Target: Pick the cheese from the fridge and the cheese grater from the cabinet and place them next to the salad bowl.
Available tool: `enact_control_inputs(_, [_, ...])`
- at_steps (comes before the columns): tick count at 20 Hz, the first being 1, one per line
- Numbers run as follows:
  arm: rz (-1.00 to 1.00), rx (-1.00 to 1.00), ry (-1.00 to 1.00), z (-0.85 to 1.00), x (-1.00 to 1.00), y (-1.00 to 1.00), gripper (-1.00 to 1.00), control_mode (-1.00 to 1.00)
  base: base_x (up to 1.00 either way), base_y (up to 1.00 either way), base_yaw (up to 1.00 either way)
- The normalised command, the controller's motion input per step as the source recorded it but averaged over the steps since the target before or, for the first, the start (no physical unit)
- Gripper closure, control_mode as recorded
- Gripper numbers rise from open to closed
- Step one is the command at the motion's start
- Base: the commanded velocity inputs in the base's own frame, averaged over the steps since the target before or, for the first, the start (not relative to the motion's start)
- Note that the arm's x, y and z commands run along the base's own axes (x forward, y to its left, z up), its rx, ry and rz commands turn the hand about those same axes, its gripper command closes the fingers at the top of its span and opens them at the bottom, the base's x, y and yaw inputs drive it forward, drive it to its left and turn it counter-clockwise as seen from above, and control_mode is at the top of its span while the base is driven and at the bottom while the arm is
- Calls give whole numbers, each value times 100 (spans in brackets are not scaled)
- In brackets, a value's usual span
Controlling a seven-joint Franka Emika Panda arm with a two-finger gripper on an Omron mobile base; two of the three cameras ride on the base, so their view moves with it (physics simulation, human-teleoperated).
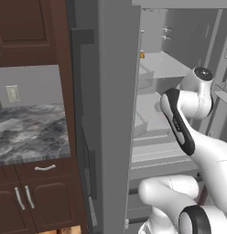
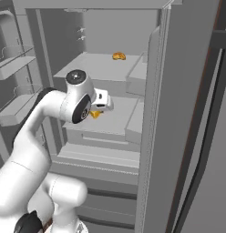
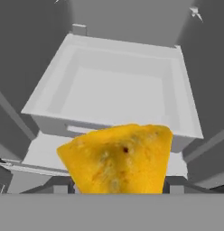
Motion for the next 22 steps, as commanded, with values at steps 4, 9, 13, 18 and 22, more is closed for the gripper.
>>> enact_control_inputs(4, [-22,3,1,29,-47,7,100,-100,0,0,0])
enact_control_inputs(9, [-15,5,4,27,-43,9,100,-100,0,0,0])
enact_control_inputs(13, [-4,8,3,25,-43,9,100,-100,0,0,0])
enact_control_inputs(18, [0,8,0,20,-45,2,100,-100,0,0,0])
enact_control_inputs(22, [0,1,0,0,-14,1,100,-100,0,0,0])
